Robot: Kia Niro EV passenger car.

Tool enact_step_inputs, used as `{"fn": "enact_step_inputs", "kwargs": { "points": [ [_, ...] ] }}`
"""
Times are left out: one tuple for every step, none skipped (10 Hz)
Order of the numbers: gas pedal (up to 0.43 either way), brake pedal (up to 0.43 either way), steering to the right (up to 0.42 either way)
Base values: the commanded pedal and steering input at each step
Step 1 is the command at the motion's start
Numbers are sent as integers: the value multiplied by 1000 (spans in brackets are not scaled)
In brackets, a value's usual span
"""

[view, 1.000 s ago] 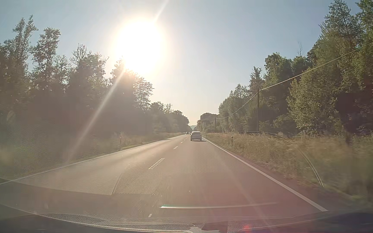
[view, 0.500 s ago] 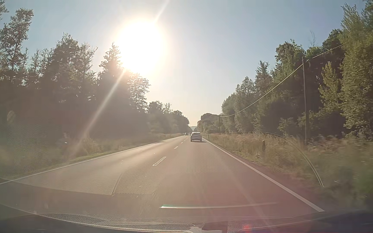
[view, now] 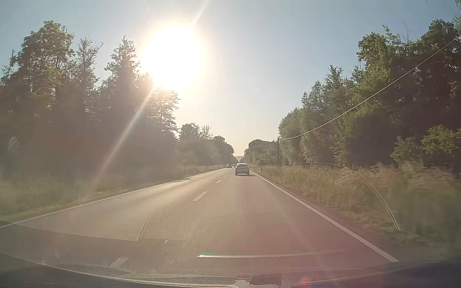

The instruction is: Follow the waypoints while adhering to traffic rules and regulations

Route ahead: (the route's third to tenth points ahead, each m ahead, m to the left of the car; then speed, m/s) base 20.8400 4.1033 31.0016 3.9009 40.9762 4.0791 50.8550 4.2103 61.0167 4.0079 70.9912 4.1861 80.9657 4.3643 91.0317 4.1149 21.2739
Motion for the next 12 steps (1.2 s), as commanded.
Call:
{"fn": "enact_step_inputs", "kwargs": {
  "points": [
    [110,0,0],
    [110,0,1],
    [118,0,1],
    [130,0,1],
    [130,0,1],
    [130,0,1],
    [130,0,1],
    [130,0,1],
    [130,0,1],
    [130,0,1],
    [130,0,1],
    [130,0,1]
  ]
}}
